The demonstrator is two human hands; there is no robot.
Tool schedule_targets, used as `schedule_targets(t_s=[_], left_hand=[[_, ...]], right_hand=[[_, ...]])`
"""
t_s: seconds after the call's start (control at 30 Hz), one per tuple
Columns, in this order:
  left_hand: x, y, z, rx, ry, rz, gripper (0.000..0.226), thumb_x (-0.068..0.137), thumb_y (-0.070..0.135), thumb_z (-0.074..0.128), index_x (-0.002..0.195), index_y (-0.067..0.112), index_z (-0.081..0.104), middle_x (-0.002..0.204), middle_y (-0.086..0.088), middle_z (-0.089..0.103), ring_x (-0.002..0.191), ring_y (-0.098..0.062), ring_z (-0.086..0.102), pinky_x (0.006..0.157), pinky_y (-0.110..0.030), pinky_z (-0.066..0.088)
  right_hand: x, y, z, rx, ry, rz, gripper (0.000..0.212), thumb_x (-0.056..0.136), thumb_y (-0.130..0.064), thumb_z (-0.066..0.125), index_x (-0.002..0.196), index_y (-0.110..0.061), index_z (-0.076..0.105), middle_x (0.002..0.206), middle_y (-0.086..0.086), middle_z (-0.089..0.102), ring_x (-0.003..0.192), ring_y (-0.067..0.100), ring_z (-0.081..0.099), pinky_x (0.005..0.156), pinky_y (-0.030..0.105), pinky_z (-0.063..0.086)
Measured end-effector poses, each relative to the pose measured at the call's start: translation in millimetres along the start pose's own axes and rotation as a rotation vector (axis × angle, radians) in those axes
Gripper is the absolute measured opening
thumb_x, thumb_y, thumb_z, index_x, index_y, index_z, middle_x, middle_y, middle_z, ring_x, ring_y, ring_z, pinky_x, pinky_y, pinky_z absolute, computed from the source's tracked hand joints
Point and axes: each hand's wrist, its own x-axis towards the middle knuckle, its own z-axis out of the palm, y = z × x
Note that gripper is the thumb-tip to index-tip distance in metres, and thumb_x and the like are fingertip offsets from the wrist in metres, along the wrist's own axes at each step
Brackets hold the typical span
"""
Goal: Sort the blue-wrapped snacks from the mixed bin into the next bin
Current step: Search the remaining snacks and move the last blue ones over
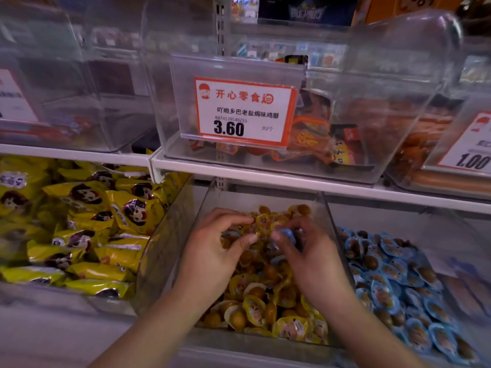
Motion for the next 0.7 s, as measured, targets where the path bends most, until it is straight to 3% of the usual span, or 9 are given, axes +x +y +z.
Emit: schedule_targets(t_s=[0.07,0.17,0.23,0.3,0.43,0.47,0.53,0.6,0.7], left_hand=[[-1,2,1,-0.02,0.026,-0.019,0.022,0.081,0.029,0.079,0.102,0.035,0.072,0.103,0.02,0.064,0.103,-0.005,0.063,0.089,-0.025,0.051],[-4,12,10,-0.12,0.084,-0.016,0.029,0.08,0.024,0.081,0.105,0.034,0.071,0.105,0.015,0.066,0.103,-0.009,0.066,0.088,-0.025,0.053],[-8,22,21,-0.166,0.065,0.01,0.037,0.078,0.019,0.081,0.109,0.036,0.07,0.11,0.016,0.066,0.109,-0.008,0.064,0.091,-0.022,0.051],[-13,28,30,-0.167,0.001,0.022,0.045,0.08,0.017,0.078,0.116,0.04,0.067,0.117,0.021,0.065,0.114,-0.003,0.061,0.095,-0.021,0.049],[-17,34,41,-0.07,-0.239,0.108,0.05,0.095,0.044,0.058,0.143,0.047,0.042,0.142,0.03,0.048,0.139,-0.004,0.042,0.114,-0.034,0.037],[-18,34,45,-0.072,-0.284,0.14,0.052,0.097,0.051,0.052,0.147,0.047,0.036,0.147,0.03,0.043,0.142,-0.004,0.036,0.116,-0.033,0.032],[-18,32,50,-0.125,-0.334,0.114,0.054,0.098,0.062,0.043,0.149,0.047,0.032,0.15,0.031,0.037,0.142,0.003,0.032,0.113,-0.018,0.028],[-13,24,53,-0.159,-0.329,0.017,0.048,0.097,0.062,0.042,0.143,0.048,0.041,0.143,0.035,0.043,0.135,0.012,0.036,0.106,-0.009,0.031],[-2,2,55,-0.018,-0.316,-0.012,0.025,0.099,0.041,0.051,0.12,0.041,0.063,0.127,0.029,0.056,0.121,0.013,0.048,0.106,-0.019,0.039]], right_hand=[[-2,-4,-3,0.118,-0.025,0.08,0.015,0.089,-0.04,0.07,0.094,-0.027,0.064,0.086,-0.004,0.07,0.068,0.002,0.066,0.056,0.023,0.052],[-9,-17,-5,0.708,-0.16,0.47,0.019,0.095,-0.031,0.065,0.104,-0.015,0.067,0.086,0.008,0.072,0.059,0.018,0.067,0.045,0.029,0.049],[-15,-29,-7,1.093,-0.349,0.678,0.029,0.097,-0.031,0.061,0.112,-0.008,0.068,0.086,0.011,0.072,0.064,0.025,0.067,0.05,0.032,0.052],[-19,-35,-12,1.24,-0.437,0.695,0.034,0.091,-0.035,0.062,0.112,-0.01,0.072,0.088,0.01,0.071,0.066,0.021,0.066,0.057,0.031,0.05],[-22,-29,-27,1.077,-0.273,0.54,0.023,0.089,-0.021,0.068,0.106,-0.008,0.075,0.094,0.013,0.068,0.073,0.017,0.059,0.055,0.028,0.039],[-22,-25,-32,1.036,-0.218,0.515,0.019,0.089,-0.015,0.068,0.105,-0.007,0.074,0.091,0.013,0.068,0.069,0.016,0.058,0.051,0.026,0.039],[-21,-17,-46,0.982,-0.109,0.448,0.015,0.086,-0.009,0.07,0.1,-0.007,0.074,0.08,0.012,0.07,0.059,0.016,0.058,0.045,0.025,0.041],[-18,-10,-65,0.84,0.004,0.328,0.013,0.081,-0.016,0.074,0.094,-0.015,0.075,0.074,0.01,0.072,0.057,0.019,0.061,0.047,0.026,0.046],[-9,17,-94,0.392,0.23,0.157,0.012,0.078,-0.032,0.076,0.09,-0.032,0.074,0.064,-0.005,0.07,0.057,0.011,0.065,0.051,0.023,0.052]])
